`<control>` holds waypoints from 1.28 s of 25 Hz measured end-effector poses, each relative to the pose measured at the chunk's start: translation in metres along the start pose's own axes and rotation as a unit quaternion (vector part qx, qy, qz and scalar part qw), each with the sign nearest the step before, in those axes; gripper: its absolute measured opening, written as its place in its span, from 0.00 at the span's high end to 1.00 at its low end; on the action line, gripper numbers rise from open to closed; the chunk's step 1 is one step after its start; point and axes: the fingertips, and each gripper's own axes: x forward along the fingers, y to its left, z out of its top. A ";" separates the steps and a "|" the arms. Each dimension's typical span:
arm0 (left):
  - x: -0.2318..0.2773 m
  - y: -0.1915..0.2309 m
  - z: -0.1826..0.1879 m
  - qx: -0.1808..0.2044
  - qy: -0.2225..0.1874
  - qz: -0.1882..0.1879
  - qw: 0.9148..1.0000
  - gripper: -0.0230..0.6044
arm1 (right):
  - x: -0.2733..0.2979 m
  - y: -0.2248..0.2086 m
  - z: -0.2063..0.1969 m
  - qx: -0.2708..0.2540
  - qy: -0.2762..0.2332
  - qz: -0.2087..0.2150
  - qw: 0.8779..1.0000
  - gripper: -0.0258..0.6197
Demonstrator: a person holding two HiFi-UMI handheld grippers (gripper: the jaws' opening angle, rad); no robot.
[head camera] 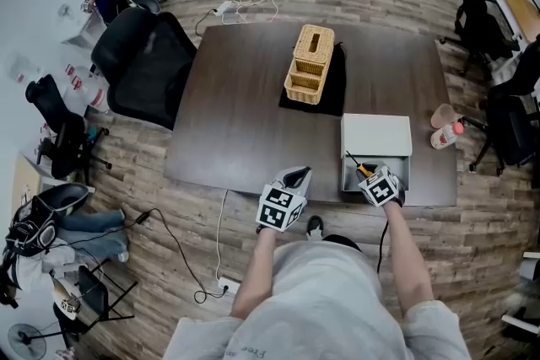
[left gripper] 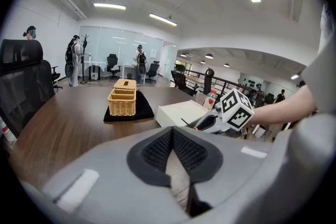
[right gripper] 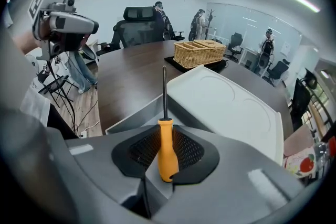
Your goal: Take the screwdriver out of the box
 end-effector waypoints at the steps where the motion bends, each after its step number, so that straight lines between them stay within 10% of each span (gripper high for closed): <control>1: 0.000 0.000 0.000 0.000 0.000 0.001 1.000 0.88 | 0.000 0.000 0.001 0.005 -0.004 -0.002 1.000 0.85; 14: 0.014 -0.022 0.003 0.006 0.007 -0.002 1.000 0.88 | -0.018 -0.008 0.012 0.023 -0.049 -0.010 0.998 0.85; 32: 0.010 -0.091 -0.031 -0.085 0.008 0.027 0.996 0.88 | -0.077 -0.013 0.019 0.039 -0.111 -0.004 0.993 0.85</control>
